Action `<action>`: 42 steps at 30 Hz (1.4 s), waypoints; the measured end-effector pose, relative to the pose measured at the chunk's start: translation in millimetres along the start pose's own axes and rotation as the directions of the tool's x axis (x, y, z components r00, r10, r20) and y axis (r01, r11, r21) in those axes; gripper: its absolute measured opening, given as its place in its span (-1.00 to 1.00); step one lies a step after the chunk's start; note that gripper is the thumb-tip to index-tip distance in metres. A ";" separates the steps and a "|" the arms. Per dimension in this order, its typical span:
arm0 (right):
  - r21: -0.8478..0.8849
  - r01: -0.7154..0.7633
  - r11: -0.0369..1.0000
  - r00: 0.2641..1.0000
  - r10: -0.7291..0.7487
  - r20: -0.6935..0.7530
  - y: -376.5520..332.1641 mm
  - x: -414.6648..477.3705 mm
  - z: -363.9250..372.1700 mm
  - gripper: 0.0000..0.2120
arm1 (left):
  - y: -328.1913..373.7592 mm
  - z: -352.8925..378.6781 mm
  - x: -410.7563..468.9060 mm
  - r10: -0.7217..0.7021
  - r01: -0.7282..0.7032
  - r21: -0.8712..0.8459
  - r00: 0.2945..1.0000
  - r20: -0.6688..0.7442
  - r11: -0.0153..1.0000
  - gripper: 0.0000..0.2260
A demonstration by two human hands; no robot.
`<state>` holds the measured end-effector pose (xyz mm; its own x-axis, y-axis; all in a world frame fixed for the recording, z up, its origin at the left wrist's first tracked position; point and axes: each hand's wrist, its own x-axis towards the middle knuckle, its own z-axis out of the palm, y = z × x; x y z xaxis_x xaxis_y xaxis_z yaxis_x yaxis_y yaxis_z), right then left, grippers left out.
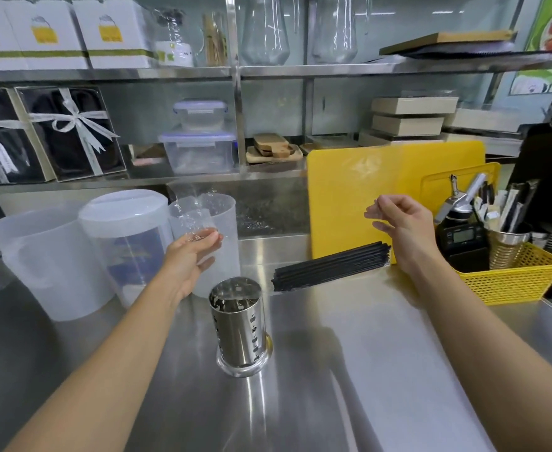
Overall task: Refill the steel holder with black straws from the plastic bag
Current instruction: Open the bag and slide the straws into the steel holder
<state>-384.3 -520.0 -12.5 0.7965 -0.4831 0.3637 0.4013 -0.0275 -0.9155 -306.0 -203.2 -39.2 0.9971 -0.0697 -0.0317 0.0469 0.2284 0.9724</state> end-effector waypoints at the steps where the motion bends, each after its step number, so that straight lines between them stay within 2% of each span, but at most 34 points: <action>1: -0.010 0.005 1.000 1.000 -0.005 0.009 0.4 0.3 -0.7 -0.89 | -1.7 -1.3 1.2 -0.019 0.019 -0.006 1.000 0.015 1.000 -0.90; 4: -0.020 0.006 1.000 1.000 -0.005 0.020 1.7 0.5 -2.5 -0.89 | -2.3 -5.8 4.8 -0.074 0.073 0.012 0.996 0.052 0.997 -0.83; 6: -0.019 0.001 1.000 1.000 -0.001 0.021 2.5 1.1 -3.8 -0.89 | 3.8 -4.4 5.0 -0.044 0.045 -0.057 0.999 0.021 0.997 -0.61; 8: -0.020 0.000 1.000 1.000 0.001 0.024 3.0 1.8 -5.0 -0.89 | 19.8 -3.1 3.9 0.065 -0.076 -0.118 0.993 -0.100 0.990 -0.31; 9: -0.021 0.001 1.000 1.000 0.000 0.026 2.9 2.2 -5.5 -0.89 | 31.3 -2.2 2.4 0.171 -0.182 -0.044 0.967 -0.187 0.982 -0.22; 10: -0.023 0.002 1.000 1.000 -0.002 0.029 2.8 2.6 -5.8 -0.89 | 43.4 -0.7 0.7 0.324 -0.303 0.119 0.916 -0.237 0.945 -0.16; 11: -0.026 0.004 1.000 0.999 -0.003 0.032 2.8 2.9 -6.1 -0.89 | 55.0 2.1 -2.1 0.493 -0.412 0.333 0.844 -0.212 0.848 -0.12; 13: -0.029 0.004 1.000 0.999 -0.003 0.035 3.7 3.6 -6.0 -0.89 | 75.3 18.1 -13.2 0.722 -0.535 0.669 0.692 -0.002 0.515 -0.09; 15: -0.020 -0.002 1.000 1.000 0.003 0.031 5.5 4.0 -5.5 -0.90 | 89.3 44.8 -22.6 0.759 -0.585 0.776 0.610 0.229 0.236 -0.11; 16: -0.016 -0.005 1.000 1.000 0.006 0.029 6.5 3.9 -5.5 -0.90 | 94.0 60.1 -25.5 0.741 -0.607 0.779 0.594 0.313 0.157 -0.11; 20: -0.005 -0.007 1.000 1.000 0.007 0.025 8.3 2.1 -6.8 -0.90 | 96.7 109.3 -22.8 0.589 -0.652 0.759 0.615 0.524 0.005 -0.18; 24: -0.002 -0.002 1.000 1.000 0.002 0.020 7.2 -0.4 -10.4 -0.90 | 91.5 139.8 -16.8 0.473 -0.687 0.715 0.590 0.655 -0.133 -0.58; 26: 0.008 -0.003 1.000 1.000 0.003 0.009 7.1 -1.6 -12.8 -0.90 | 88.9 153.4 -18.1 0.469 -0.710 0.689 0.563 0.680 -0.147 -0.73; 30: 0.045 -0.020 0.999 1.000 0.021 -0.022 9.1 -4.3 -21.7 -0.92 | 86.0 170.3 -22.8 0.521 -0.752 0.655 0.530 0.668 -0.076 -0.76; 36: 0.060 -0.095 0.994 0.995 0.096 -0.008 18.5 -11.7 -37.6 -0.94 | 82.8 171.6 -21.0 0.487 -0.742 0.670 0.579 0.654 -0.019 -0.79; 42: 0.073 -0.143 0.987 0.990 0.144 -0.004 30.7 -19.2 -45.5 -0.97 | 82.9 165.5 -22.8 0.494 -0.726 0.688 0.591 0.637 -0.019 -0.78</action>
<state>-407.9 -551.3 -55.4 0.8441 -0.4854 0.2277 0.3151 0.1055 -0.9432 -334.8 -343.3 80.3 0.5739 -0.5472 0.6093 -0.7661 -0.6217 0.1632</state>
